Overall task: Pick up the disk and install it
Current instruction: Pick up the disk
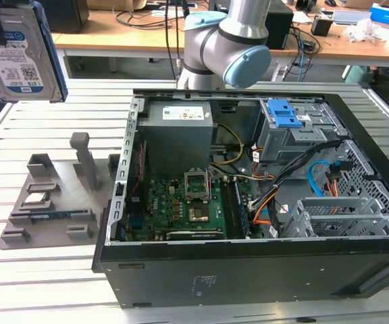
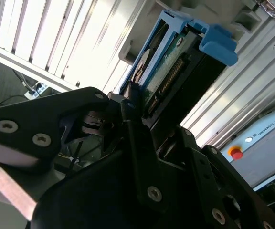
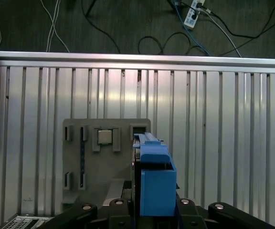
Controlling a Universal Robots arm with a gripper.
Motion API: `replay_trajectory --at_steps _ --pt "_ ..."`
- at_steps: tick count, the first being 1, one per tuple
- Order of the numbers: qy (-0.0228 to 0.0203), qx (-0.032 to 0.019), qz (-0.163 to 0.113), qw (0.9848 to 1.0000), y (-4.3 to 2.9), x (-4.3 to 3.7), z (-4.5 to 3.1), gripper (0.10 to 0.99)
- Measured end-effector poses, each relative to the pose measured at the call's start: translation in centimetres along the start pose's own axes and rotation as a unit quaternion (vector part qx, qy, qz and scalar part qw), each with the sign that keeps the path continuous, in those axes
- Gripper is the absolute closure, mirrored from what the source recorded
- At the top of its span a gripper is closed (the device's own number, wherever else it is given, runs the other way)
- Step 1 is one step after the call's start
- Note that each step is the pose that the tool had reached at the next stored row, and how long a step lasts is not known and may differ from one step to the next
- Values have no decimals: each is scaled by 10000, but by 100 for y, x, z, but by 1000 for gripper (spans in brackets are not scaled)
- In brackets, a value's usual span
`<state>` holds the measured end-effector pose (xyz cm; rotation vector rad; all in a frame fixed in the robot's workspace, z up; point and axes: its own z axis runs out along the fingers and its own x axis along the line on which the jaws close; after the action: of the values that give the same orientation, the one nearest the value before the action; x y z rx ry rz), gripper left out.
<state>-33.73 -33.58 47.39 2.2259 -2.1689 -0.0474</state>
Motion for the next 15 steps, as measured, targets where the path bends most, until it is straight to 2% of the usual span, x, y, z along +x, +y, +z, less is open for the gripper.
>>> replay_trajectory --at_steps 4,5,8,10,15 --pt "0 0 0 10000 4 -2 -92 725" --pt "0 0 0 10000 6 -3 -141 725" --pt "0 0 0 10000 9 -3 -228 725" --pt "0 -1 0 10000 10 -4 -254 725" --pt "0 0 0 10000 11 -4 -258 725"
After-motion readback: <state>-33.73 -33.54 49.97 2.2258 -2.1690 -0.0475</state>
